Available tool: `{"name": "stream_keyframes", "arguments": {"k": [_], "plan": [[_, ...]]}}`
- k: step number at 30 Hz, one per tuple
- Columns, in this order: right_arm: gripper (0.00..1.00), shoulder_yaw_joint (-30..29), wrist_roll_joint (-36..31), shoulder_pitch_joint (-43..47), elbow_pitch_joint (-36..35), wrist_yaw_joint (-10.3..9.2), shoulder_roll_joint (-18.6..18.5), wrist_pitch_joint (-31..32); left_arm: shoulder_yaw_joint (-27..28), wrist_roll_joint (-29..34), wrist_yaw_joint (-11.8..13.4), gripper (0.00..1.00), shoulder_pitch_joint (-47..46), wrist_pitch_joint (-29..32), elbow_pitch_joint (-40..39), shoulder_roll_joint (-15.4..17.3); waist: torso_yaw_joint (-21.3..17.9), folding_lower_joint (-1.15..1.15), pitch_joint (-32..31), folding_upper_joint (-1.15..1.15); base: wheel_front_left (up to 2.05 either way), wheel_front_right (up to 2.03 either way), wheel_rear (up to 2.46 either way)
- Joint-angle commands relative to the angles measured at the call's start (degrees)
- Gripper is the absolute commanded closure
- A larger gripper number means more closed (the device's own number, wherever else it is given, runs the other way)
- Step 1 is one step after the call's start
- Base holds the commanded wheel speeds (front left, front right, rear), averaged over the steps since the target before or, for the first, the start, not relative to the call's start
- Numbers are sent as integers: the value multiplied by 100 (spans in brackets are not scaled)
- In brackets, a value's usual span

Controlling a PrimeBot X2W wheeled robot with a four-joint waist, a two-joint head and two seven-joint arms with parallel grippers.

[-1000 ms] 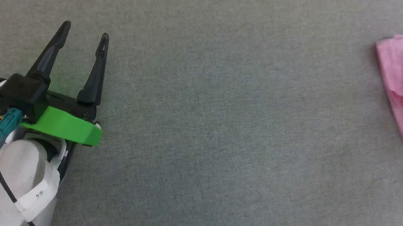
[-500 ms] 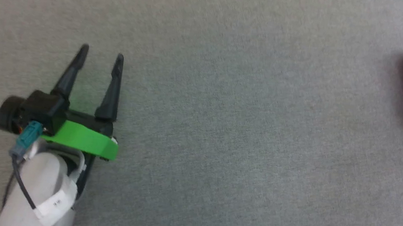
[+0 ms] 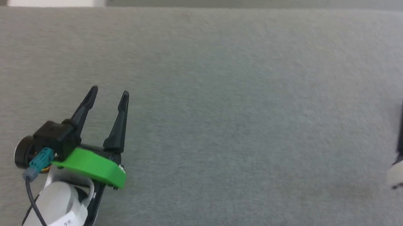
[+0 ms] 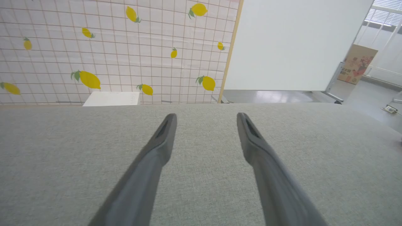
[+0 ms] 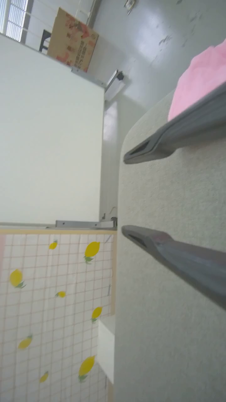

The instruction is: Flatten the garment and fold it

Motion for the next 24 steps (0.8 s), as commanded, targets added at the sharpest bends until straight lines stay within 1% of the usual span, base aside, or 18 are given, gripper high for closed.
{"name": "stream_keyframes", "arguments": {"k": [1, 5, 9, 13, 17, 20, 24], "plan": [[0, 60, 88, 229, -222, -9, 145, -52, 33, -4, 23, 0, 105, -26, 13, -34, 614, 0, -577, 0, 0, 0, 0], [0, 157, 174, 790, -809, -9, 445, -145, 20, -29, 5, 0, 221, -26, 8, -104, 888, 0, -705, 0, 0, 0, 0], [0, 199, 152, 1224, -1141, -9, 661, -270, 14, -38, -3, 0, 328, -26, 43, -147, 1086, 0, -810, 0, 0, 0, 0], [0, 218, 116, 1598, -1266, -9, 825, -401, 28, -45, -12, 0, 439, -27, 53, -171, 1203, 0, -914, 0, 0, 0, 0], [0, 251, 15, 1934, -1343, -9, 934, -509, 34, -29, -23, 0, 578, -27, 45, -184, 1240, 0, -1016, 0, 0, 0, 0], [0, 271, -65, 2155, -1348, -9, 971, -566, 33, -2, -28, 0, 710, -27, 39, -190, 1232, 0, -1113, 0, 0, 0, 0], [0, 269, 5, 2455, -1330, -9, 990, -588, 9, 28, -34, 0, 897, -27, 71, -195, 1215, 0, -1244, 0, 0, 0, 0]]}}
